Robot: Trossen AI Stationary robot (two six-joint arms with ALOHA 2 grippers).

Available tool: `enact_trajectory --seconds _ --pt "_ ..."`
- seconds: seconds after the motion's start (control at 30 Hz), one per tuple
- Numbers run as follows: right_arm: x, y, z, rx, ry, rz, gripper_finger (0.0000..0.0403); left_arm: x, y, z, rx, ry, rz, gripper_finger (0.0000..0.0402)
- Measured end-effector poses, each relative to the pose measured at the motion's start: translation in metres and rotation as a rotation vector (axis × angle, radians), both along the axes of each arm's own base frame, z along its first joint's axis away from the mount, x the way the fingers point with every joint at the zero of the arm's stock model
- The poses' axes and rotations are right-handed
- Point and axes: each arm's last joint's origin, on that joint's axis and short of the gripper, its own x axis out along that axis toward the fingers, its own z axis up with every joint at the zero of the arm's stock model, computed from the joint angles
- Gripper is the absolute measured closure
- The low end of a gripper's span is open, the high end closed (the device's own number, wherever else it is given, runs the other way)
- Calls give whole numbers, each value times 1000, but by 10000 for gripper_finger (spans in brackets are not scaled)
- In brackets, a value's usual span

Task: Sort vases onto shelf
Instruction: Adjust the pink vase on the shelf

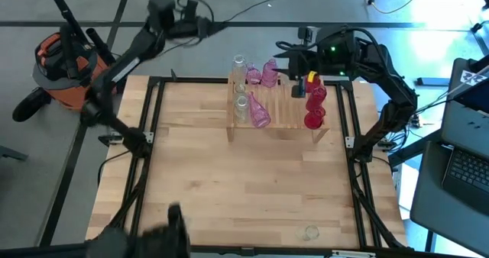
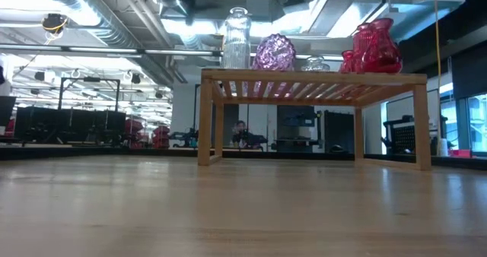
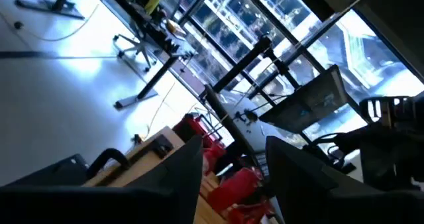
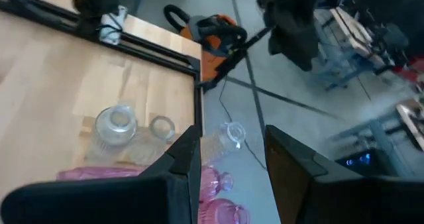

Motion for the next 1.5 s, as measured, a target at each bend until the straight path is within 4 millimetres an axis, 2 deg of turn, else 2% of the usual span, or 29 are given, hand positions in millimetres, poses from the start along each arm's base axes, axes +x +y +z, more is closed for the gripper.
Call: enact_trajectory --seconds 0.1,0.23,0.37,0.5,0.67,0.77,0.93,1.23,1.5 --pt "4 -2 -1 32 -23 -48 285 -5 42 -10 -23 5 -48 244" --pt "17 -6 -3 58 -63 -80 285 -6 89 -39 -100 28 -107 244" --pt "33 -10 -11 79 -74 -108 285 -4 122 -76 -197 44 -150 244" --pt "47 -14 -21 108 -58 -127 285 -1 145 -117 -322 54 -241 244" --pt "64 -18 -33 158 -41 -150 285 10 158 -156 -413 65 -324 244" --pt "69 -19 -37 181 -41 -163 285 11 165 -171 -432 69 -317 244" --pt "73 -21 -43 190 -17 -193 285 13 168 -180 -444 71 -324 244" --pt "60 -38 -54 187 120 -270 285 21 166 -177 -422 64 -317 244" --pt "58 -42 -54 165 137 -266 285 55 155 -191 -460 92 -302 244"
